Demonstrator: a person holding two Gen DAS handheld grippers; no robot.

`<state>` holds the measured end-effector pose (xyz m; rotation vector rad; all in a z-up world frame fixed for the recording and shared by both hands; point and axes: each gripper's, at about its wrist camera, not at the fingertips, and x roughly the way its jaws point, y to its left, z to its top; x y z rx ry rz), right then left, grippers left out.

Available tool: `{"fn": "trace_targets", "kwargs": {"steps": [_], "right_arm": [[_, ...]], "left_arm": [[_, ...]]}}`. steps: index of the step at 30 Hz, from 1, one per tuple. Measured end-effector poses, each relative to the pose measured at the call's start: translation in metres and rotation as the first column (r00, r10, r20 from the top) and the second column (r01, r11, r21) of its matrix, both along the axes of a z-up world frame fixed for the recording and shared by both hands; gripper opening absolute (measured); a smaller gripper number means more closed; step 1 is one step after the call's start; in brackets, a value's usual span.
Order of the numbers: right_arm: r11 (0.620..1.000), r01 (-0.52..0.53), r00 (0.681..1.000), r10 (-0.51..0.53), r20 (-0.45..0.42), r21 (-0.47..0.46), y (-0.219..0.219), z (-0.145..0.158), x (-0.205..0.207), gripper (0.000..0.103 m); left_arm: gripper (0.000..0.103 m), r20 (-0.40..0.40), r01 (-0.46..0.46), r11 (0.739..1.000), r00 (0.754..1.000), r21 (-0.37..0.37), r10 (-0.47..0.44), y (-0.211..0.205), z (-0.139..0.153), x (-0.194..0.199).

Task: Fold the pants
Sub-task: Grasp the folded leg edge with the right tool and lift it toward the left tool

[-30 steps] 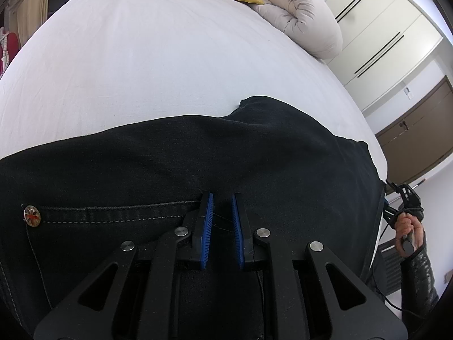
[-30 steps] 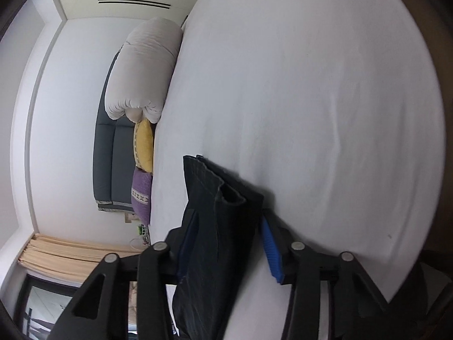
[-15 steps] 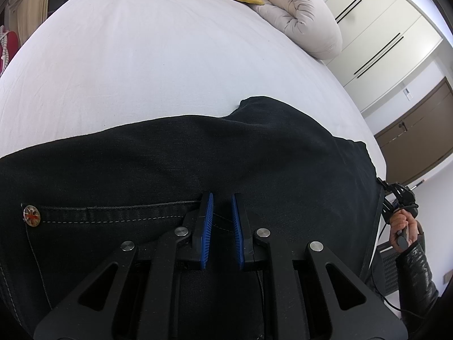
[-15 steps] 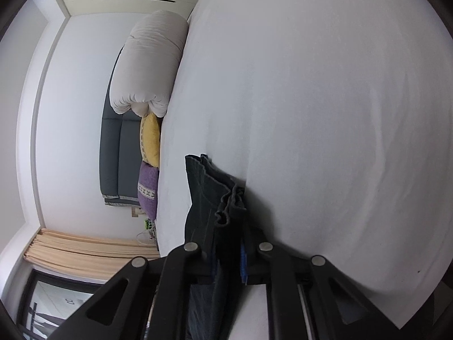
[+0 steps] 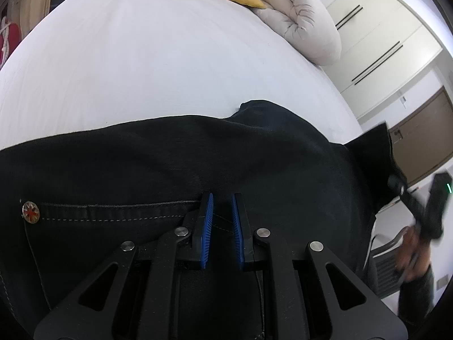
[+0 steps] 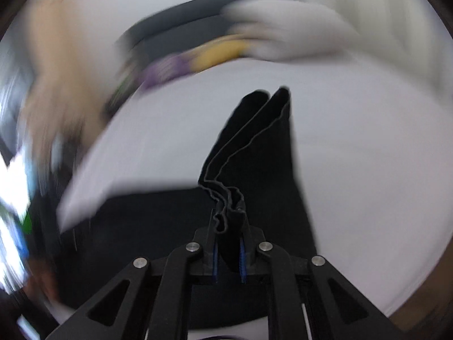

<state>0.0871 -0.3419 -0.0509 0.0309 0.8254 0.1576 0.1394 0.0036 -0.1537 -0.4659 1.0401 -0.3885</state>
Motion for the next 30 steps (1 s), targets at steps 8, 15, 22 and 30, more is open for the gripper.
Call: {"fn": "trace_targets", "kwargs": {"steps": [8, 15, 22, 30], "right_arm": [[0.877, -0.267, 0.962, 0.263, -0.065, -0.4, 0.147, -0.074, -0.044, 0.012], [0.892, -0.22, 0.97, 0.243, 0.008, -0.396, 0.134, -0.05, -0.063, 0.012], [0.906, -0.212, 0.963, 0.256, 0.078, -0.366, 0.139, -0.028, -0.082, 0.012], [0.891, -0.266, 0.937, 0.328, 0.117, -0.369, 0.161, -0.01, -0.101, 0.012]], "left_arm": [[0.053, -0.059, -0.053, 0.997, 0.997, -0.064, 0.049, 0.003, 0.015, -0.005], [0.095, -0.13, -0.02, 0.941, 0.991, -0.336, -0.025, -0.036, 0.029, 0.007], [0.095, -0.268, -0.037, 0.919, 0.96, -0.392, -0.076, -0.068, 0.006, 0.037], [0.028, -0.271, 0.021, 0.914, 0.952, -0.406, -0.143, -0.083, 0.01, 0.046]]}}
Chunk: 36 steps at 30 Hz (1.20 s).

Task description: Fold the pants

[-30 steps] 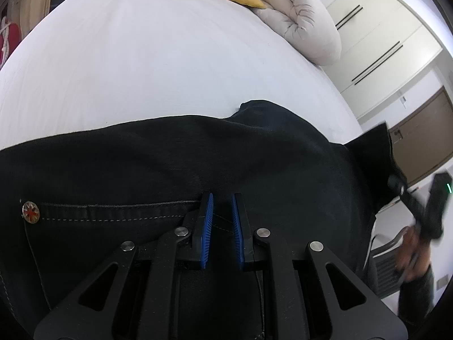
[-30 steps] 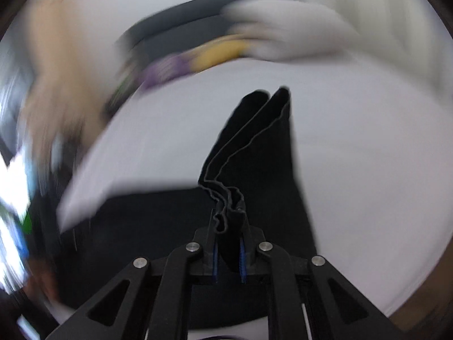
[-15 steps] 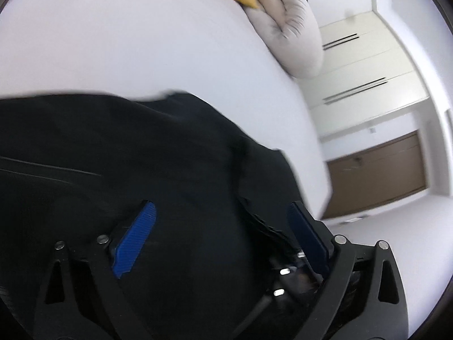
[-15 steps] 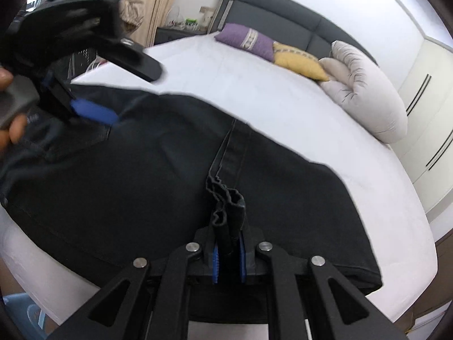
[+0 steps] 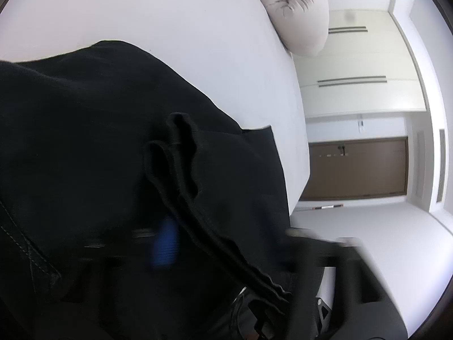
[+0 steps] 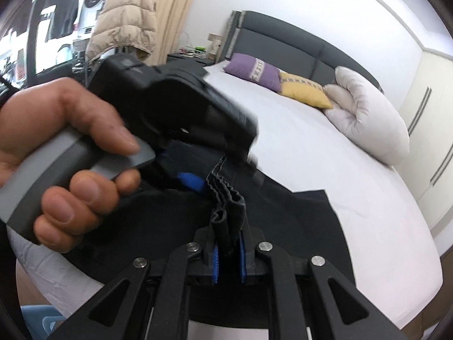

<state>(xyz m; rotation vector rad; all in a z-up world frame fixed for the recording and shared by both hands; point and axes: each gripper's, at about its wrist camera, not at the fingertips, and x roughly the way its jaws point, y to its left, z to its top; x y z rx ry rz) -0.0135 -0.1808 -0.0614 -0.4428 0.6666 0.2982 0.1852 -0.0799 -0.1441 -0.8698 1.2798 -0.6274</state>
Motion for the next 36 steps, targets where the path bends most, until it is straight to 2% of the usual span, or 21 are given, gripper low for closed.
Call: {"fn": "trace_targets", "kwargs": {"steps": [2, 4, 7, 11, 16, 23, 28, 29, 31, 33, 35, 36], "right_arm": [[1.0, -0.023, 1.0, 0.023, 0.006, -0.008, 0.008, 0.004, -0.004, 0.012], [0.998, -0.056, 0.998, 0.056, 0.018, -0.02, 0.016, 0.009, -0.009, 0.012], [0.994, -0.104, 0.995, 0.104, 0.009, -0.033, 0.024, 0.008, -0.009, 0.012], [0.986, -0.151, 0.988, 0.148, -0.046, -0.072, 0.045, -0.01, -0.009, 0.012], [0.98, -0.172, 0.981, 0.161, -0.112, -0.099, 0.058, -0.032, -0.011, 0.012], [0.972, -0.203, 0.97, 0.182, -0.163, -0.12, 0.063, -0.049, -0.014, 0.013], [0.97, -0.215, 0.964, 0.191, -0.185, -0.116, 0.06, -0.05, -0.015, 0.021], [0.972, -0.213, 0.962, 0.19, -0.196, -0.103, 0.056, -0.046, -0.011, 0.024], [0.977, -0.21, 0.952, 0.194, -0.237, -0.042, 0.046, -0.037, -0.01, 0.043], [0.978, -0.204, 0.935, 0.209, -0.285, 0.05, 0.028, -0.025, -0.013, 0.052], [0.963, -0.175, 0.908, 0.239, -0.345, 0.206, 0.001, -0.01, -0.007, 0.052], [0.943, -0.126, 0.891, 0.245, -0.383, 0.308, -0.02, -0.001, 0.003, 0.051]], "left_arm": [[0.018, 0.032, -0.006, 1.0, 0.999, 0.023, 0.005, 0.01, 0.008, -0.001], [0.013, 0.071, -0.021, 0.999, 0.997, 0.035, 0.019, 0.026, 0.018, -0.007], [0.013, 0.097, -0.059, 0.996, 0.994, 0.06, 0.053, 0.052, 0.024, -0.014], [0.013, 0.077, -0.106, 0.989, 0.992, 0.103, 0.098, 0.078, 0.011, -0.022], [0.013, 0.079, -0.1, 0.981, 0.993, 0.169, 0.087, 0.073, 0.0, -0.022], [0.013, 0.096, -0.101, 0.975, 0.992, 0.199, 0.084, 0.067, -0.008, -0.022], [0.013, 0.115, -0.122, 0.961, 0.989, 0.247, 0.096, 0.061, -0.01, -0.028], [0.013, 0.121, -0.137, 0.953, 0.987, 0.269, 0.108, 0.062, -0.006, -0.028], [0.013, 0.148, -0.184, 0.924, 0.979, 0.337, 0.141, 0.068, 0.005, -0.031], [0.013, 0.189, -0.217, 0.901, 0.97, 0.375, 0.154, 0.068, 0.02, -0.031], [0.013, 0.245, -0.197, 0.896, 0.964, 0.398, 0.103, 0.052, 0.037, -0.029], [0.013, 0.264, -0.177, 0.9, 0.962, 0.399, 0.072, 0.041, 0.043, -0.028]]}}
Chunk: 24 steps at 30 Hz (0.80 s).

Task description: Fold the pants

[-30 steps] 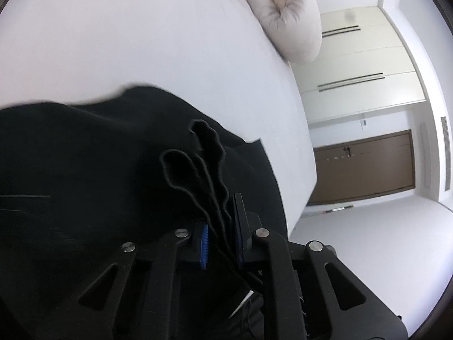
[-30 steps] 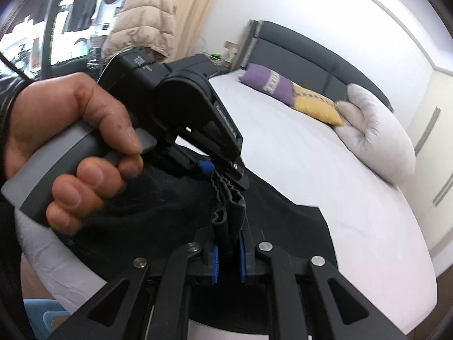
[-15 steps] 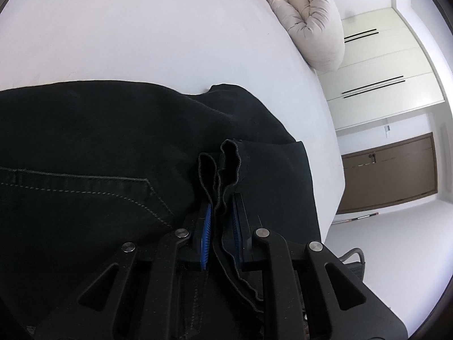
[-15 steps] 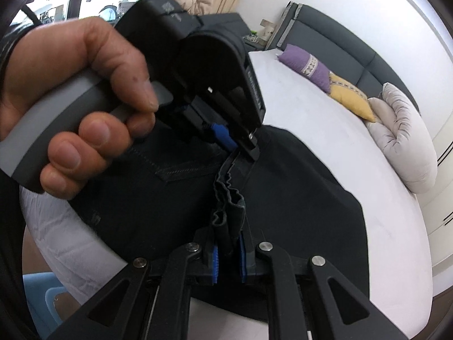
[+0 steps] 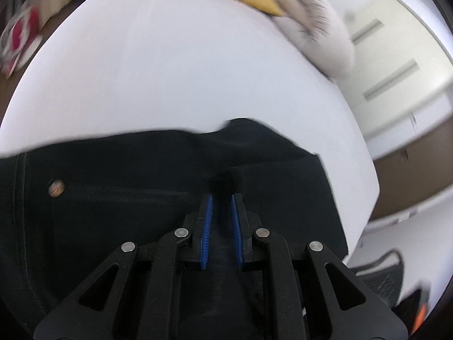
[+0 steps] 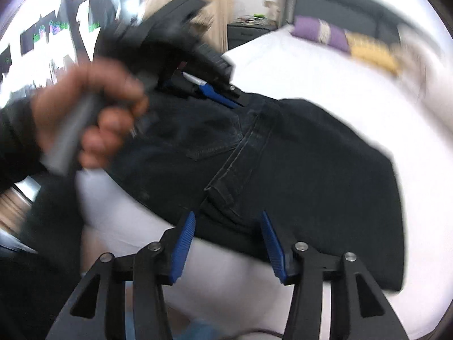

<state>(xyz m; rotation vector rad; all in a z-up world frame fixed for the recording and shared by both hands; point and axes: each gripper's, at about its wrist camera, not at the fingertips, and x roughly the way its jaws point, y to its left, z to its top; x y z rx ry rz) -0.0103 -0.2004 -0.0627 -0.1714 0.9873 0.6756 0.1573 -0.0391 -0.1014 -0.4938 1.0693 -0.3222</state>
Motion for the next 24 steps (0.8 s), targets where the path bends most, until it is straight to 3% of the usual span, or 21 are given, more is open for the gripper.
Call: {"fn": "trace_targets", "kwargs": {"steps": [3, 7, 10, 15, 16, 18, 19, 21, 24], "right_arm": [[0.971, 0.119, 0.982, -0.084, -0.169, 0.208, -0.063, 0.012, 0.044, 0.042], [0.911, 0.221, 0.943, -0.108, -0.316, 0.347, -0.125, 0.003, 0.113, 0.042], [0.87, 0.306, 0.891, -0.119, -0.439, 0.387, -0.157, -0.023, 0.172, 0.042], [0.821, 0.415, 0.807, -0.132, -0.576, 0.393, -0.173, -0.076, 0.24, 0.041], [0.811, 0.437, 0.788, -0.136, -0.601, 0.39, -0.176, -0.087, 0.249, 0.031], [0.803, 0.461, 0.761, -0.138, -0.634, 0.378, -0.178, -0.107, 0.251, 0.011], [0.793, 0.472, 0.752, -0.133, -0.646, 0.385, -0.18, -0.112, 0.248, 0.008], [0.78, 0.473, 0.745, -0.105, -0.659, 0.41, -0.183, -0.117, 0.232, 0.008], [0.806, 0.427, 0.761, -0.077, -0.644, 0.409, -0.187, -0.108, 0.193, 0.008]], "left_arm": [[0.013, 0.019, 0.132, 0.991, 0.991, 0.013, -0.132, -0.035, -0.001, 0.0], [0.013, -0.044, 0.239, 0.965, 0.971, 0.105, -0.236, -0.077, -0.036, -0.006], [0.013, 0.031, 0.255, 0.96, 0.965, 0.111, -0.26, -0.077, -0.045, -0.014], [0.013, 0.011, 0.255, 0.966, 0.967, 0.052, -0.256, -0.076, -0.051, -0.007], [0.013, 0.011, 0.255, 0.966, 0.967, 0.045, -0.256, -0.073, -0.052, -0.007], [0.013, 0.006, 0.25, 0.968, 0.968, 0.025, -0.25, -0.067, -0.055, -0.005], [0.013, 0.004, 0.249, 0.968, 0.968, 0.017, -0.249, -0.063, -0.055, -0.006], [0.013, 0.004, 0.25, 0.968, 0.968, 0.008, -0.25, -0.045, -0.059, -0.012], [0.013, 0.008, 0.247, 0.969, 0.969, 0.004, -0.247, -0.039, -0.059, -0.013]]}}
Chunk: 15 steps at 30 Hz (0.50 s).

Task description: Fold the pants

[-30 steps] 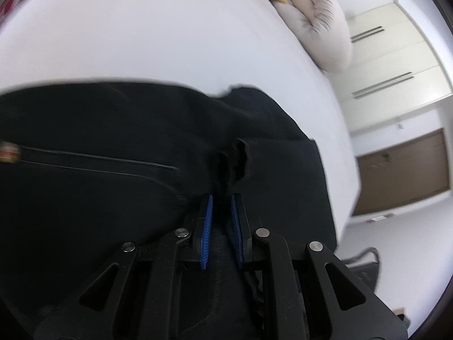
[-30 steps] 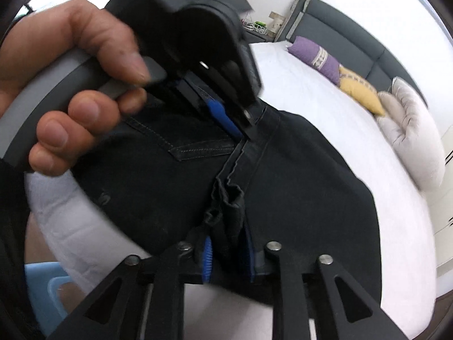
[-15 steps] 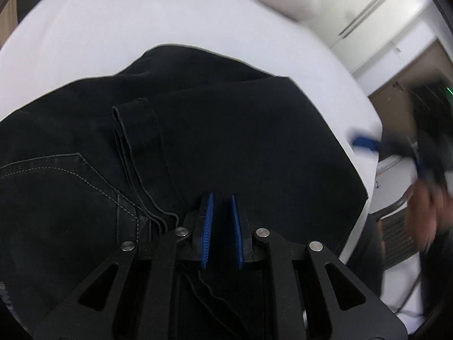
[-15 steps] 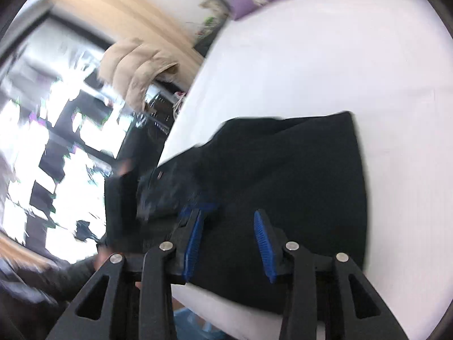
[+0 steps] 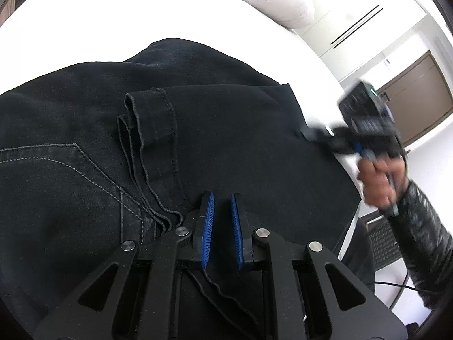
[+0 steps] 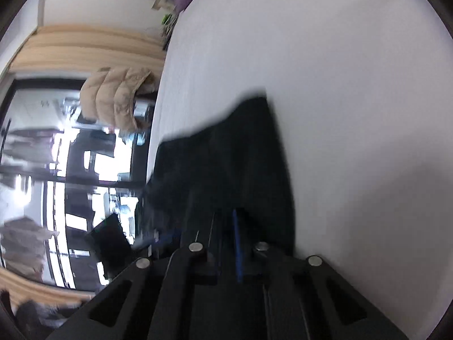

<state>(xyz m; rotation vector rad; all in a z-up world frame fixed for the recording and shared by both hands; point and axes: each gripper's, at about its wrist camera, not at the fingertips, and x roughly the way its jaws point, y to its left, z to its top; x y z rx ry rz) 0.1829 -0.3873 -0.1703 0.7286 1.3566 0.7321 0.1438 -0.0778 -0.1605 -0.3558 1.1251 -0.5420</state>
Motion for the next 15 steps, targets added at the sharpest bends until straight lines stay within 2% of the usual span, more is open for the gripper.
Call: {"fn": "trace_targets", "kwargs": {"steps": [5, 8, 11, 12, 13, 14, 15], "right_arm": [[0.999, -0.048, 0.999, 0.048, -0.003, -0.014, -0.006, 0.012, -0.066, 0.013], [1.0, -0.011, 1.0, 0.011, 0.003, 0.015, -0.019, 0.014, -0.102, 0.013], [0.999, 0.04, 0.999, -0.04, 0.019, -0.016, -0.025, 0.024, -0.117, 0.015], [0.997, 0.061, 0.997, -0.059, 0.049, -0.039, -0.027, 0.033, -0.121, 0.025], [0.996, 0.082, 0.994, -0.078, 0.082, -0.037, -0.027, 0.043, -0.121, 0.04], [0.995, 0.1, 0.988, -0.099, 0.121, -0.008, -0.024, 0.055, -0.12, 0.047], [0.993, 0.113, 0.979, -0.119, 0.163, 0.045, -0.017, 0.068, -0.117, 0.058]], "left_arm": [[0.013, 0.005, -0.005, 1.0, 1.0, -0.009, 0.005, 0.012, -0.002, -0.008], [0.013, 0.012, -0.011, 1.0, 1.0, -0.016, 0.011, 0.008, -0.005, -0.012], [0.013, 0.027, -0.011, 1.0, 1.0, -0.005, 0.011, 0.006, -0.005, -0.017], [0.013, 0.029, -0.014, 1.0, 0.999, 0.004, 0.014, 0.006, -0.003, -0.021], [0.013, 0.032, -0.02, 1.0, 0.999, 0.012, 0.02, 0.007, 0.002, -0.024], [0.013, 0.039, -0.03, 0.999, 0.999, 0.016, 0.029, 0.009, 0.007, -0.028], [0.013, 0.052, -0.043, 0.999, 0.998, 0.013, 0.042, 0.013, 0.014, -0.034]]}}
